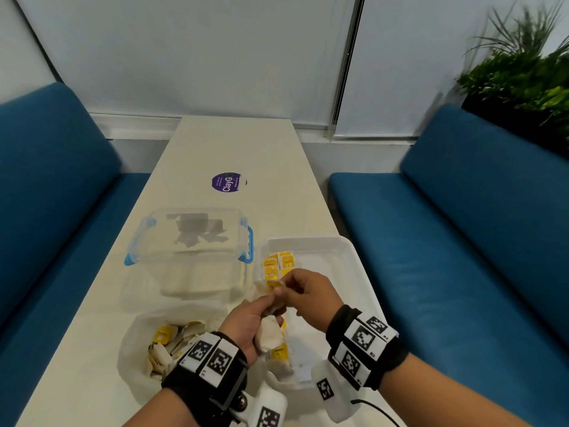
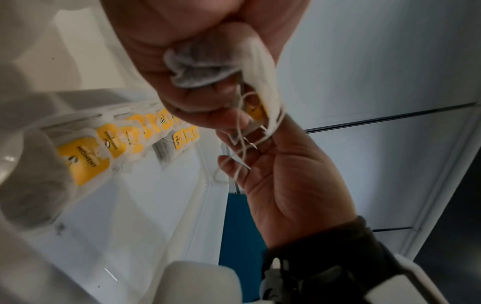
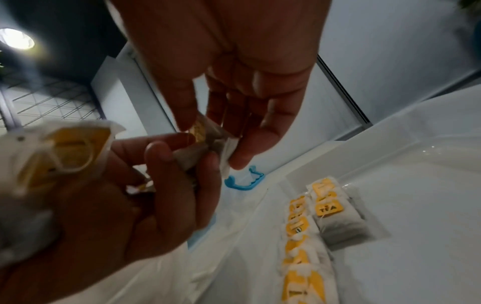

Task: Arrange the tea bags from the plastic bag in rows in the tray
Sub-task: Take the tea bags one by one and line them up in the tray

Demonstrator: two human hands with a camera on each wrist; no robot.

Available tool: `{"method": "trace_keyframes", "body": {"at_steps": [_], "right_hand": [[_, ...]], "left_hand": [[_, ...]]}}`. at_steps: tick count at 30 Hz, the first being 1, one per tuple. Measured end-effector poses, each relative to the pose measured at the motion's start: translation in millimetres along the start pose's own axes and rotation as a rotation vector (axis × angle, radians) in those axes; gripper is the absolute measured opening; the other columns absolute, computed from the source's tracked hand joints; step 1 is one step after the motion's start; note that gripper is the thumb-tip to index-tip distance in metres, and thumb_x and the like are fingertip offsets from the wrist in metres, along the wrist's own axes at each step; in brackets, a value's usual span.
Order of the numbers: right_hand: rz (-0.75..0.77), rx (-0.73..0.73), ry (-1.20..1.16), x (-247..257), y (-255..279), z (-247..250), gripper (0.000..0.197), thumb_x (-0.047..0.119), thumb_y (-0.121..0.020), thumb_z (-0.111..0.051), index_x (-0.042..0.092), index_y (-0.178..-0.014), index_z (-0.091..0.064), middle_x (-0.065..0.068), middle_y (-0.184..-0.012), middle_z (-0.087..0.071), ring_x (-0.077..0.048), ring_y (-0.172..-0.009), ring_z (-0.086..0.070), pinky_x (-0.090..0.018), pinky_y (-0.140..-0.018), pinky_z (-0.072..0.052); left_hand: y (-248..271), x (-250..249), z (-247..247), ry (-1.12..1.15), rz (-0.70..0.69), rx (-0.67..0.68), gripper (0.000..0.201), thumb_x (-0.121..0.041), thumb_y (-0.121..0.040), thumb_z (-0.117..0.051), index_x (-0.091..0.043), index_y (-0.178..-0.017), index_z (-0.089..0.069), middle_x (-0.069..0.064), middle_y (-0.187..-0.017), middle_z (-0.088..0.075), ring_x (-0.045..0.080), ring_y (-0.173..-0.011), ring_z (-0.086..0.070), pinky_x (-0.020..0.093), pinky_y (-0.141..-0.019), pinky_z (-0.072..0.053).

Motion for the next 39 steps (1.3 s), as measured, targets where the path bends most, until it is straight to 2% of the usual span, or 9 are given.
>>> {"method": "trace_keyframes", "body": {"at_steps": [9,12,15,22,29,33,35,37,39], "right_hand": [[-0.194,-0.133,-0.016,-27,-28,55,0.016,0.02,-0.093,-0.056,0.01,-0.097,-0.067,0.007,-0.068,-0.054,-0.006,-0.063,-0.048,-0.013,-0.054,-0.035],[-0.216,-0.148,0.144,-35,-38,60,0.02,0.018,-0.094,-0.053,0.012,-0.078,-0.064,0.006,-0.062,-0.05,-0.005,-0.057,-0.044,-0.017,-0.054,-0.033],[-0.353,-0.064,0.22,-48,-49,52,0.031,0.012,-0.093,-0.053,0.019,-0.063,-0.052,0.001,-0.061,-0.051,-0.009,-0.052,-0.044,-0.015,-0.044,-0.035],[-0.579,0.219,0.248,-68,-56,22,0.025,0.008,-0.09,-0.055,0.018,-0.069,-0.047,0.0,-0.071,-0.055,-0.009,-0.057,-0.054,-0.009,-0.032,-0.038],[-0.638,0.188,0.247,-74,-68,10,0.023,0.01,-0.089,-0.058,0.016,-0.069,-0.049,0.001,-0.062,-0.062,-0.01,-0.057,-0.055,-0.009,-0.033,-0.039],[-0.664,0.237,0.412,-84,-78,-1,0.034,0.029,-0.096,-0.048,0.014,-0.066,-0.046,-0.004,-0.067,-0.067,-0.014,-0.056,-0.047,-0.021,-0.065,-0.044],[-0.645,0.286,0.421,-90,-80,-3,0.026,0.019,-0.091,-0.057,0.015,-0.067,-0.048,0.001,-0.051,-0.062,-0.011,-0.055,-0.053,-0.013,-0.053,-0.046],[-0.583,0.291,0.53,-91,-82,0,0.022,0.012,-0.085,-0.063,0.015,-0.067,-0.05,-0.001,-0.064,-0.059,-0.014,-0.06,-0.058,-0.012,-0.042,-0.045],[-0.582,0.231,0.597,-87,-81,1,0.023,0.023,-0.084,-0.067,0.012,-0.07,-0.052,-0.002,-0.075,-0.058,-0.019,-0.071,-0.059,-0.02,-0.056,-0.051]], "left_hand": [[3,-2,10,0.066,0.107,-0.048,0.019,-0.025,-0.094,-0.051,-0.008,-0.087,-0.058,0.01,-0.058,-0.062,0.012,-0.033,-0.053,0.018,-0.037,-0.047],[3,-4,12,0.076,0.11,-0.053,0.02,-0.024,-0.094,-0.051,-0.008,-0.084,-0.057,0.009,-0.052,-0.063,0.012,-0.032,-0.053,0.018,-0.037,-0.047],[3,-6,12,0.092,0.112,-0.049,0.02,-0.023,-0.094,-0.05,-0.008,-0.082,-0.057,0.009,-0.049,-0.063,0.013,-0.031,-0.052,0.017,-0.036,-0.046],[2,-7,17,0.125,0.127,-0.063,0.014,-0.02,-0.093,-0.051,-0.009,-0.087,-0.057,0.011,-0.055,-0.064,0.013,-0.032,-0.053,0.017,-0.035,-0.046],[3,-10,26,0.155,0.126,-0.078,0.011,-0.018,-0.092,-0.052,-0.009,-0.088,-0.056,0.011,-0.053,-0.063,0.013,-0.032,-0.053,0.016,-0.034,-0.046],[2,-11,29,0.155,0.13,-0.093,0.011,-0.018,-0.092,-0.052,-0.009,-0.089,-0.057,0.012,-0.059,-0.062,0.012,-0.032,-0.053,0.016,-0.035,-0.046],[1,-11,29,0.149,0.133,-0.093,0.01,-0.018,-0.092,-0.053,-0.009,-0.089,-0.058,0.012,-0.062,-0.062,0.012,-0.033,-0.053,0.016,-0.035,-0.046],[0,-11,29,0.146,0.135,-0.095,0.009,-0.018,-0.092,-0.053,-0.009,-0.09,-0.057,0.012,-0.06,-0.063,0.012,-0.033,-0.053,0.016,-0.035,-0.046],[-2,-11,29,0.141,0.132,-0.096,0.009,-0.018,-0.092,-0.053,-0.01,-0.09,-0.057,0.011,-0.057,-0.064,0.012,-0.033,-0.054,0.016,-0.035,-0.046]]}}
Point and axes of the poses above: each hand's wrist, its own y-axis away from the middle knuckle, its own z-axis out of the back of the hand, x = y × z, the point moved 5 cm from there along -y, towards the middle knuckle
